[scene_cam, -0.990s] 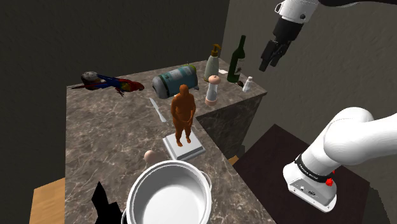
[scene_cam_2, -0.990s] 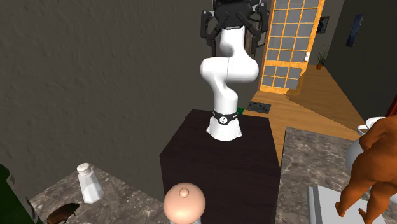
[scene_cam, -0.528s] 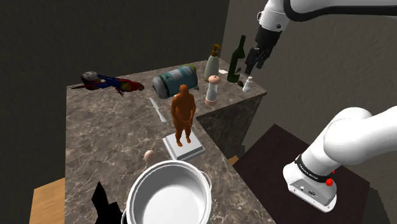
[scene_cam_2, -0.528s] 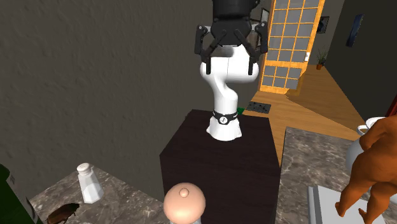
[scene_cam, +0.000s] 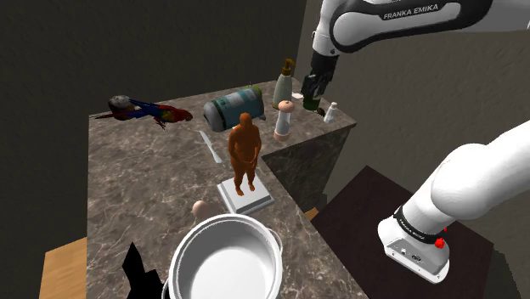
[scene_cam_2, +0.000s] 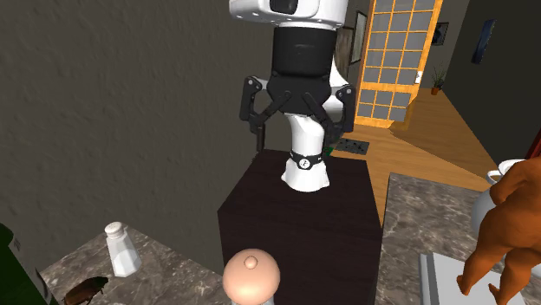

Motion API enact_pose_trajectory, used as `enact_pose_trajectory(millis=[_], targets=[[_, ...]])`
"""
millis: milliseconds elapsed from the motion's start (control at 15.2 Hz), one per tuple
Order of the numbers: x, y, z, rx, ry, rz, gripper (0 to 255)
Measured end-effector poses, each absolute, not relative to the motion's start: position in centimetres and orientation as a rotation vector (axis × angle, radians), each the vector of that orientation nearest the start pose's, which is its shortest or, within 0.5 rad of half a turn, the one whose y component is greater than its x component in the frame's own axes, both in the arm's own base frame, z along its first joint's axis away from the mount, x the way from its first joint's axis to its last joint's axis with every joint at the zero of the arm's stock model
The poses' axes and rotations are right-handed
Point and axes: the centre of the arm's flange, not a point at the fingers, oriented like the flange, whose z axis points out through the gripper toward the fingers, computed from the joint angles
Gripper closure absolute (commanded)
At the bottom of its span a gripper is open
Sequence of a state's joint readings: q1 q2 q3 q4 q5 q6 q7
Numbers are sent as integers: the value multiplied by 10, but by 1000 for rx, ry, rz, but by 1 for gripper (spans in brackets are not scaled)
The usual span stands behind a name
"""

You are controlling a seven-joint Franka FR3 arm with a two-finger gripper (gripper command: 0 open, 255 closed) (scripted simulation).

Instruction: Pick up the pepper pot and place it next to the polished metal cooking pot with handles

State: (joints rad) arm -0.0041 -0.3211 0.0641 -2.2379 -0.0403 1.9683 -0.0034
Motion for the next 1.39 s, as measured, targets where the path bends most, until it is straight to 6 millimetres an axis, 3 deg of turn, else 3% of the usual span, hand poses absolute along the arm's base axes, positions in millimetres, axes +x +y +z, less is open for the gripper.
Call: enact_pose_trajectory(millis=[594, 1056, 1386], targets=[[558, 28, 439, -3296, -195, -78, 0], [570, 23, 401, -3307, -203, -77, 0], [571, 21, 393, -3307, -203, -78, 0]])
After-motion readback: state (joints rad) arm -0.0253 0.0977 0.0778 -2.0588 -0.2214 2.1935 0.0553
